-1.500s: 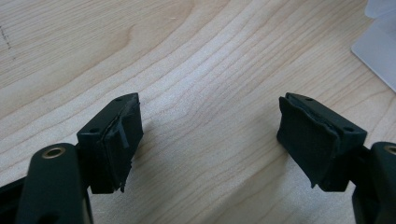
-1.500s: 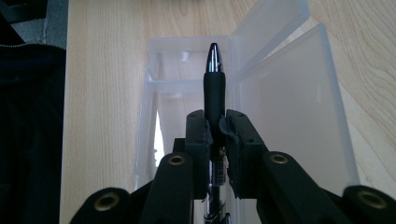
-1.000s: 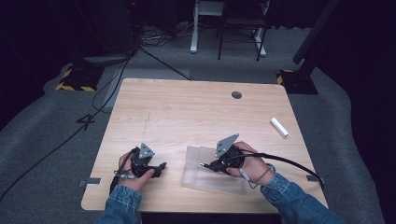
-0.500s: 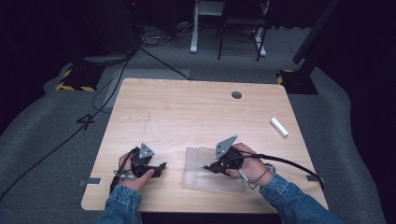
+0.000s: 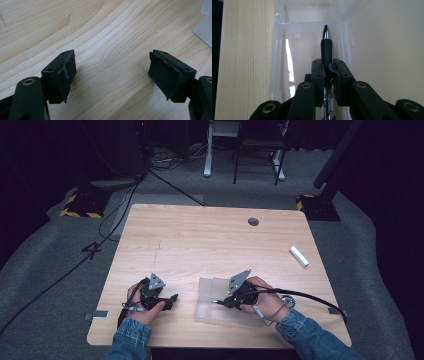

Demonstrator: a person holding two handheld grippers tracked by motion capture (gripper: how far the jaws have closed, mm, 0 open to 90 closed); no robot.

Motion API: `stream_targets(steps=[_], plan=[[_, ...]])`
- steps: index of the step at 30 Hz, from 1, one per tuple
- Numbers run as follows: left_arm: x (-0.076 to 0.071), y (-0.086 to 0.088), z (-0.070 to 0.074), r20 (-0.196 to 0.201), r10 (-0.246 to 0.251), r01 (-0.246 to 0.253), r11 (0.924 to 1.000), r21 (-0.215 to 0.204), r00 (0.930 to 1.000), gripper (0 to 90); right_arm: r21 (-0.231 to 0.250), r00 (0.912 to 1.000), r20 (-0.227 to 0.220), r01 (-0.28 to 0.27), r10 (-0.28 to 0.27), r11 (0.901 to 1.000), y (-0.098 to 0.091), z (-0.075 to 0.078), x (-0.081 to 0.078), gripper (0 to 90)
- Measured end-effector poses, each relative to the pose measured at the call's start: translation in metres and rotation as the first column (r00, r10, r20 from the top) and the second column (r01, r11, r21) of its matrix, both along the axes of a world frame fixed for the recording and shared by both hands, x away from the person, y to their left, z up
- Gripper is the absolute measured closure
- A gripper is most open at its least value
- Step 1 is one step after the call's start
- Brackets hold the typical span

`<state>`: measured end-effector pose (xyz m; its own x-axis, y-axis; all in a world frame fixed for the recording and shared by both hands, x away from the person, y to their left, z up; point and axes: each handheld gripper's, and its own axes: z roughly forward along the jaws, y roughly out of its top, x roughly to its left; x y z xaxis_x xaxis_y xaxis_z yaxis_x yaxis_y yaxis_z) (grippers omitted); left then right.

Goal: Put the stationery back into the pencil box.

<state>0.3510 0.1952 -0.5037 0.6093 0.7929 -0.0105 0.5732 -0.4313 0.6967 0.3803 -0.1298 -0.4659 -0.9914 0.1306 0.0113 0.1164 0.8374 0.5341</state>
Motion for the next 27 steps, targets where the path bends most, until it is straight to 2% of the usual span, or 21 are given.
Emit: stream_targets(steps=[11, 19, 23, 27], plan=[[0.0, 0.0, 0.0, 0.0, 0.0, 0.0, 1.0, 0.0, 1.0, 22.1, -0.019, 1.0, 0.001, 0.001, -0.001, 0.9998, 0.002, -0.006, -0.002, 79.8], [0.0, 0.0, 0.0, 0.0, -0.001, 0.001, 1.0, 0.001, 1.0, 22.1, -0.022, 0.9992, 0.035, 0.021, -0.02, 0.9995, 0.002, -0.007, -0.006, 79.1], [0.0, 0.0, 0.0, 0.001, -0.001, 0.001, 1.0, 0.0, 1.0, 22.1, -0.012, 0.9986, 0.047, 0.024, -0.024, 0.9996, 0.002, -0.008, -0.008, 71.1], [0.0, 0.0, 0.0, -0.001, -0.001, 0.001, 1.0, 0.001, 1.0, 22.1, -0.002, 0.9972, 0.069, 0.028, -0.028, 0.9996, 0.001, -0.005, -0.011, 69.3]])
